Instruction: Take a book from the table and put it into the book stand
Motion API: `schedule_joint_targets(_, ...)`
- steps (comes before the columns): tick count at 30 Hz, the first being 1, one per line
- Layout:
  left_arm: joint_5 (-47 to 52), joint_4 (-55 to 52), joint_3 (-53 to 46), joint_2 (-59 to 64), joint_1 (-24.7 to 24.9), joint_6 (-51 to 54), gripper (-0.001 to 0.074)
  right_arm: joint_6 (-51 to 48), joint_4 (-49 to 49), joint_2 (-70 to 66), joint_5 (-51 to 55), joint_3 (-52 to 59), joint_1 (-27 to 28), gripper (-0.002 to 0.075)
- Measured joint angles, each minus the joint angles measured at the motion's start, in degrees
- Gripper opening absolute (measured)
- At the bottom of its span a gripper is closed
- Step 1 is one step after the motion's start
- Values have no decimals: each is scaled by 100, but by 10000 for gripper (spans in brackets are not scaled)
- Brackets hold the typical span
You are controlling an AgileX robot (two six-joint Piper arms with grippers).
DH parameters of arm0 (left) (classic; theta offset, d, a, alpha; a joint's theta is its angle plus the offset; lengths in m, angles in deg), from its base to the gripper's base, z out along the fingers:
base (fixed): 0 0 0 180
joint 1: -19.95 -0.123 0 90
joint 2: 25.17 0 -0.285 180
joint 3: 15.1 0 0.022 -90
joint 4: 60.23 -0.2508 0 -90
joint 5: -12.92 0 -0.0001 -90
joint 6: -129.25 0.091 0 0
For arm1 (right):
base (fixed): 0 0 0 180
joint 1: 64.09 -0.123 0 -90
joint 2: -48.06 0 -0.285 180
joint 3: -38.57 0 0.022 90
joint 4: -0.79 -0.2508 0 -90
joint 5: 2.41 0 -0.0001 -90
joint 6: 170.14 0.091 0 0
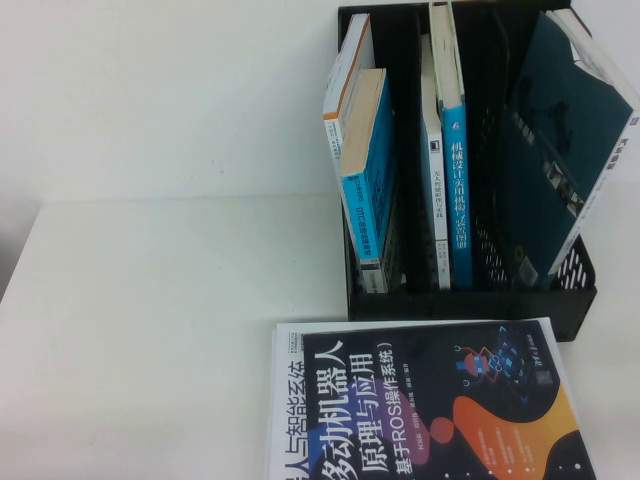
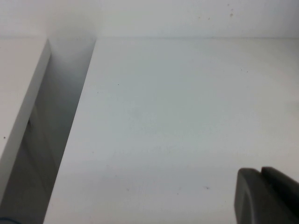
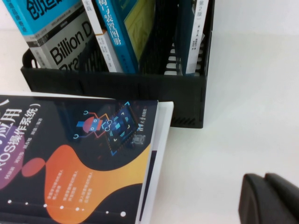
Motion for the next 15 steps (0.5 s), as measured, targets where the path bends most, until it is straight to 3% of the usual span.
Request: schedule_joint_targets(15, 10, -32, 0, 0, 12, 0, -2, 6, 0, 81, -25, 112, 0, 8)
